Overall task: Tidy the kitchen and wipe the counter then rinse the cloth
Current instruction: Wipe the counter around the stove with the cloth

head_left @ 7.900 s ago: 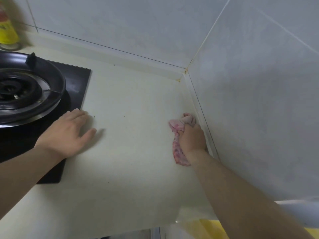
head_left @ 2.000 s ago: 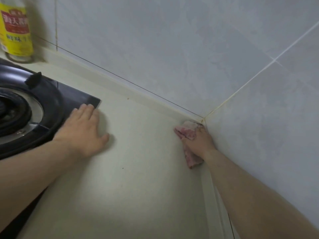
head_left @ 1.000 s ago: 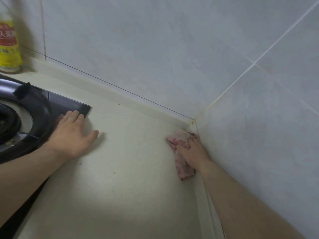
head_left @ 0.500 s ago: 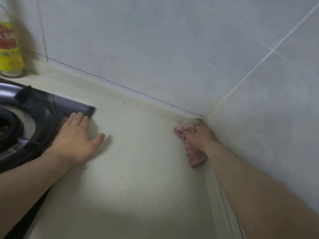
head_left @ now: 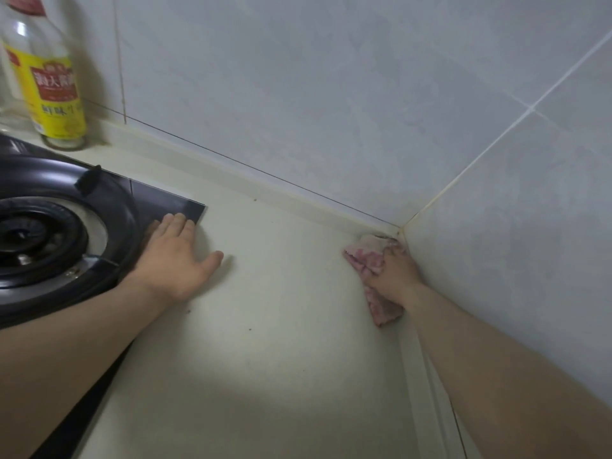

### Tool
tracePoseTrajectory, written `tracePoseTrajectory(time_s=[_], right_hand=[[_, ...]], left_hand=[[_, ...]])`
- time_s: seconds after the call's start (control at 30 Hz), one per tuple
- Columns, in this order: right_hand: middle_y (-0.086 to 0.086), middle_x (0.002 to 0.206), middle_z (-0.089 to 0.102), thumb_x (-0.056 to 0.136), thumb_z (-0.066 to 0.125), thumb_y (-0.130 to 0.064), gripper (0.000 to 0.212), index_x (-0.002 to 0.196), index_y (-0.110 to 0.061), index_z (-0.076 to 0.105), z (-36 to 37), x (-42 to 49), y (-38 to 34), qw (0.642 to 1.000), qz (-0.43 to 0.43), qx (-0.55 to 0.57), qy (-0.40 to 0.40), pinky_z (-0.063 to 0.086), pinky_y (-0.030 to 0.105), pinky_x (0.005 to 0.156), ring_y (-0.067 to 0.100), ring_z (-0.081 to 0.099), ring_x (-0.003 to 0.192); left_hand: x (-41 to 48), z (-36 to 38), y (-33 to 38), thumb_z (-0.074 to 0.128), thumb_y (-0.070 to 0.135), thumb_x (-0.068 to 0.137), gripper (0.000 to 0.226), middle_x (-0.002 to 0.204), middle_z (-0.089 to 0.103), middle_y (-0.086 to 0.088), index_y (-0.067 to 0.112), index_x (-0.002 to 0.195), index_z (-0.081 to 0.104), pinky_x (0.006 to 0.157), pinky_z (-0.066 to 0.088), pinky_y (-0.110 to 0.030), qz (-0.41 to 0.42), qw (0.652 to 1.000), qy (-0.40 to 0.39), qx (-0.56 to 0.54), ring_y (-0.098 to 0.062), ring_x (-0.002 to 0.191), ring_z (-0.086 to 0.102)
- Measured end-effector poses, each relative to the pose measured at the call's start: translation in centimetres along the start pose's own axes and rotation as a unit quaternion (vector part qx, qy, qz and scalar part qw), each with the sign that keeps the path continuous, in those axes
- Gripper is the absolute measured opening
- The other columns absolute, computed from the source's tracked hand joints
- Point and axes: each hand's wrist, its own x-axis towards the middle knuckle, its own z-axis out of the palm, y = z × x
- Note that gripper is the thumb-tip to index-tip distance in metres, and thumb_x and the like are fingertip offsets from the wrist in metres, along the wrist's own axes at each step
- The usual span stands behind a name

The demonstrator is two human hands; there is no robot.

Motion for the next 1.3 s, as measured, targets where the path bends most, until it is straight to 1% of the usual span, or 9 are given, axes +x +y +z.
tracePoseTrajectory(time_s=[0.07, 0.27, 0.37, 0.43, 0.73, 0.97, 1.1, 1.2, 1.3], right_hand=[[-0.003, 0.149, 0.047, 0.071, 0.011, -0.096, 0.091, 0.141, -0.048, 0.043, 1.1, 0.0, 0.9, 1.0, -0.012, 0.001, 0.002, 0.028, 0.036, 0.117, 0.022, 0.039, 0.137], [-0.014, 0.145, 0.05, 0.073, 0.031, -0.094, 0.092, 0.138, -0.033, 0.053, 2.3, -3.7, 2.2, 0.996, 0.024, 0.089, 0.014, 0.033, 0.029, 0.115, 0.01, 0.043, 0.134], [-0.009, 0.126, 0.062, 0.085, 0.072, -0.032, 0.035, 0.118, -0.022, 0.069, -1.7, -9.4, -0.9, 0.976, -0.002, 0.215, 0.044, 0.04, 0.022, 0.105, 0.012, 0.057, 0.116], [0.002, 0.11, 0.071, 0.081, 0.063, 0.001, 0.032, 0.105, -0.017, 0.073, -2.3, -11.5, -1.5, 0.969, 0.023, 0.244, 0.029, 0.047, 0.021, 0.084, 0.02, 0.066, 0.102], [0.008, 0.073, 0.07, 0.091, 0.054, -0.004, 0.017, 0.087, -0.015, 0.066, -6.9, -21.3, -2.4, 0.885, 0.125, 0.446, -0.047, 0.047, 0.033, 0.049, 0.022, 0.061, 0.061], [-0.022, 0.1, 0.068, 0.085, 0.076, -0.016, 0.04, 0.117, -0.036, 0.063, -4.1, -26.0, -6.3, 0.875, 0.089, 0.47, -0.069, 0.052, 0.016, 0.073, -0.004, 0.065, 0.09], [0.006, 0.145, 0.05, 0.092, 0.05, -0.057, 0.061, 0.147, -0.03, 0.041, -1.0, -25.0, -7.6, 0.981, 0.065, 0.172, -0.064, 0.039, 0.038, 0.105, 0.029, 0.048, 0.128], [0.014, 0.142, 0.05, 0.079, 0.032, -0.063, 0.076, 0.144, -0.027, 0.044, 0.7, -24.7, -8.1, 0.987, 0.09, 0.127, -0.046, 0.034, 0.046, 0.108, 0.037, 0.045, 0.127], [0.015, 0.128, 0.058, 0.08, 0.053, -0.047, 0.06, 0.135, -0.023, 0.053, 1.2, -24.2, -7.7, 0.983, 0.096, 0.153, -0.018, 0.039, 0.045, 0.103, 0.038, 0.051, 0.117]], left_hand=[[0.0, -0.2, 0.2, 0.023, 0.067, 0.075, 0.093, 0.145, 0.04, -0.019, -0.001, 0.135, 0.045, 0.117, 0.018, -0.045, -0.003, 1.0, -0.008, -0.008, -0.034, 0.138, 0.029], [-0.2, -0.5, 0.2, 0.024, 0.066, 0.079, 0.093, 0.151, 0.033, -0.02, -0.002, 0.14, 0.039, 0.119, 0.013, -0.045, -0.006, 1.0, -0.023, -0.008, -0.034, 0.142, 0.023], [-0.8, -1.3, 0.6, 0.036, 0.062, 0.091, 0.086, 0.159, 0.019, -0.018, -0.001, 0.149, 0.026, 0.122, 0.005, -0.044, -0.006, 0.999, -0.034, -0.02, -0.031, 0.148, 0.011], [-1.3, -2.1, 1.0, 0.038, 0.059, 0.093, 0.084, 0.16, 0.015, -0.016, 0.0, 0.149, 0.022, 0.122, 0.001, -0.042, -0.003, 0.998, -0.049, -0.032, -0.029, 0.149, 0.007], [-1.4, -2.5, 1.0, 0.033, 0.064, 0.088, 0.095, 0.163, 0.004, -0.018, -0.002, 0.153, 0.014, 0.121, -0.005, -0.041, -0.021, 0.994, -0.074, -0.079, -0.03, 0.151, -0.003], [-1.4, -2.5, 1.1, 0.042, 0.054, 0.095, 0.085, 0.163, 0.006, -0.018, -0.001, 0.153, 0.016, 0.121, -0.006, -0.04, -0.016, 0.995, -0.06, -0.081, -0.029, 0.151, -0.001], [-2.7, -2.8, 0.5, 0.05, 0.041, 0.096, 0.073, 0.162, 0.017, -0.014, 0.001, 0.152, 0.025, 0.122, -0.001, -0.034, 0.04, 0.987, -0.031, -0.153, -0.026, 0.15, 0.009], [-6.3, -4.2, 0.6, 0.048, 0.045, 0.094, 0.071, 0.161, 0.022, -0.006, 0.008, 0.152, 0.029, 0.12, 0.004, -0.025, 0.096, 0.976, -0.029, -0.194, -0.019, 0.15, 0.012], [-12.3, -5.9, 1.1, 0.041, 0.058, 0.085, 0.079, 0.158, 0.03, 0.0, 0.013, 0.149, 0.037, 0.115, 0.006, -0.019, 0.112, 0.965, -0.021, -0.237, -0.013, 0.147, 0.019]])
